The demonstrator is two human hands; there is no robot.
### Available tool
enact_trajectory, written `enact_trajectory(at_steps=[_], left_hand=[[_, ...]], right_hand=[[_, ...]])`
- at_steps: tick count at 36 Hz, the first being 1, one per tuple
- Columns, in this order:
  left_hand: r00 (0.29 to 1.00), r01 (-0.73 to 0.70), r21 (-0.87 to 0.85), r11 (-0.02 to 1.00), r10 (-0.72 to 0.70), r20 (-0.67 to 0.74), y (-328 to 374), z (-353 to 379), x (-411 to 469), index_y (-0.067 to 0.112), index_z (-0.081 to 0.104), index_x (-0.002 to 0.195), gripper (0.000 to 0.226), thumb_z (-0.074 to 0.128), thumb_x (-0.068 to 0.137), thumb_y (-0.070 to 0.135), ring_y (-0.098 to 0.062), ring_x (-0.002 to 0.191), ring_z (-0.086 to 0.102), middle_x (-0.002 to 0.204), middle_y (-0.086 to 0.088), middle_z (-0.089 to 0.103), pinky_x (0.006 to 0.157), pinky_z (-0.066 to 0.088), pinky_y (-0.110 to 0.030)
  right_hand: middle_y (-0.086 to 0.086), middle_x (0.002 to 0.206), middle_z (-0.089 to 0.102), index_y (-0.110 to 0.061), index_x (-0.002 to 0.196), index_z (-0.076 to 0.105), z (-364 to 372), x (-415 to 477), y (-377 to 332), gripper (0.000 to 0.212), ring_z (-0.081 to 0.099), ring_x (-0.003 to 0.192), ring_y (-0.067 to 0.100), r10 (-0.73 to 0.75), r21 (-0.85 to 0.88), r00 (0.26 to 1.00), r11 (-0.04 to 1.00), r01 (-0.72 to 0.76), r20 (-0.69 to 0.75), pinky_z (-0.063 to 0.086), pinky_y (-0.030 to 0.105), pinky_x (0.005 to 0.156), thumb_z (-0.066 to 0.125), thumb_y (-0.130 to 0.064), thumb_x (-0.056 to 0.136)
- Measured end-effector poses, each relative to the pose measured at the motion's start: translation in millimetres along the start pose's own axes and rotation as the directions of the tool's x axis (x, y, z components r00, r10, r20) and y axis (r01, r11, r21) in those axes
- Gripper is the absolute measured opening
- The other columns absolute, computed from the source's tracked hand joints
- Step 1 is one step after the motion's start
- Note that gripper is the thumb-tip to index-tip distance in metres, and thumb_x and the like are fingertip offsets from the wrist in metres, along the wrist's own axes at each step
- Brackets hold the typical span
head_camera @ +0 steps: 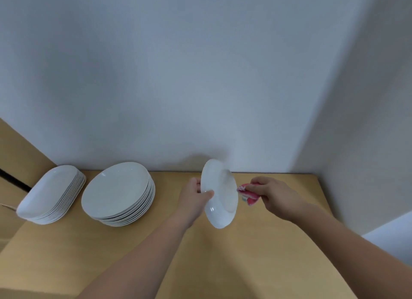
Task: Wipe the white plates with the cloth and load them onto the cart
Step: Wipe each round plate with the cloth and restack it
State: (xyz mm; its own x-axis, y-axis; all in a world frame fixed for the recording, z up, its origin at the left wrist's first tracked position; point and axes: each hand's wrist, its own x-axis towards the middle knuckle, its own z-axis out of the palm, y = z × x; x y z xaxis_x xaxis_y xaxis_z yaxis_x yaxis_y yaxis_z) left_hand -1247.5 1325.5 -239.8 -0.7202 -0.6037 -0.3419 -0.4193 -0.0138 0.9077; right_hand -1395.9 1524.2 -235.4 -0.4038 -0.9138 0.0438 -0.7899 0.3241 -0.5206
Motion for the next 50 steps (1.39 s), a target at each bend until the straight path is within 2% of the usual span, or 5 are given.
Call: enact_trajectory(at_steps=[11, 18, 29, 41, 50], left_hand=[[0.931, -0.244, 0.377, 0.893, 0.325, -0.169, 47, -53, -37, 0.023, 0.059, 0.116, 0.031, 0.063, 0.087, 0.011, -0.017, 0.09, 0.066, 0.106, 0.002, 0.07, 0.077, 0.054, -0.035], [0.831, -0.245, 0.739, 0.628, 0.529, -0.174, 42, -107, -52, 0.024, 0.055, 0.122, 0.031, 0.058, 0.092, 0.019, -0.025, 0.085, 0.061, 0.099, -0.001, 0.068, 0.071, 0.046, -0.035], [0.873, -0.039, 0.962, 0.27, 0.477, -0.098, 3, -173, -68, 0.029, 0.048, 0.126, 0.035, 0.047, 0.094, 0.016, -0.024, 0.073, 0.06, 0.088, 0.002, 0.068, 0.06, 0.032, -0.029], [0.92, -0.049, 0.949, 0.31, 0.384, -0.078, -38, -213, -58, 0.035, 0.045, 0.116, 0.05, 0.037, 0.08, 0.002, -0.018, 0.062, 0.047, 0.064, 0.009, 0.041, 0.045, 0.027, -0.028], [0.933, -0.142, 0.944, 0.297, 0.358, 0.027, -75, -231, -33, 0.031, 0.047, 0.122, 0.053, 0.039, 0.079, 0.002, -0.023, 0.077, 0.06, 0.092, 0.006, 0.064, 0.064, 0.05, -0.036]], right_hand=[[-0.018, 0.093, 0.062, -0.041, 0.123, 0.062, -26, 34, -43, 0.043, 0.059, 0.088, 0.003, -0.15, 0.001, 0.987, 0.989, 0.15, -0.05, 0.051, 0.028, 0.076, 0.033, -0.029, 0.093], [-0.019, 0.096, 0.061, -0.041, 0.124, 0.06, -26, 61, -70, 0.055, 0.061, 0.093, 0.006, -0.286, -0.016, 0.957, 0.958, 0.286, -0.043, 0.052, 0.032, 0.08, 0.043, 0.0, 0.091], [-0.016, 0.095, 0.062, -0.04, 0.125, 0.059, -10, 87, -121, 0.044, 0.06, 0.092, 0.005, -0.38, 0.009, 0.925, 0.925, 0.38, 0.003, 0.051, 0.028, 0.081, 0.036, -0.018, 0.094], [-0.011, 0.107, 0.06, -0.036, 0.126, 0.061, 13, 106, -150, 0.054, 0.057, 0.092, 0.015, -0.317, -0.074, 0.948, 0.945, 0.319, 0.037, 0.049, 0.029, 0.078, 0.045, 0.002, 0.092], [-0.006, 0.107, 0.06, -0.034, 0.129, 0.06, 27, 117, -168, 0.05, 0.057, 0.094, 0.018, -0.253, -0.125, 0.965, 0.958, 0.26, 0.063, 0.05, 0.038, 0.08, 0.045, -0.001, 0.095]])
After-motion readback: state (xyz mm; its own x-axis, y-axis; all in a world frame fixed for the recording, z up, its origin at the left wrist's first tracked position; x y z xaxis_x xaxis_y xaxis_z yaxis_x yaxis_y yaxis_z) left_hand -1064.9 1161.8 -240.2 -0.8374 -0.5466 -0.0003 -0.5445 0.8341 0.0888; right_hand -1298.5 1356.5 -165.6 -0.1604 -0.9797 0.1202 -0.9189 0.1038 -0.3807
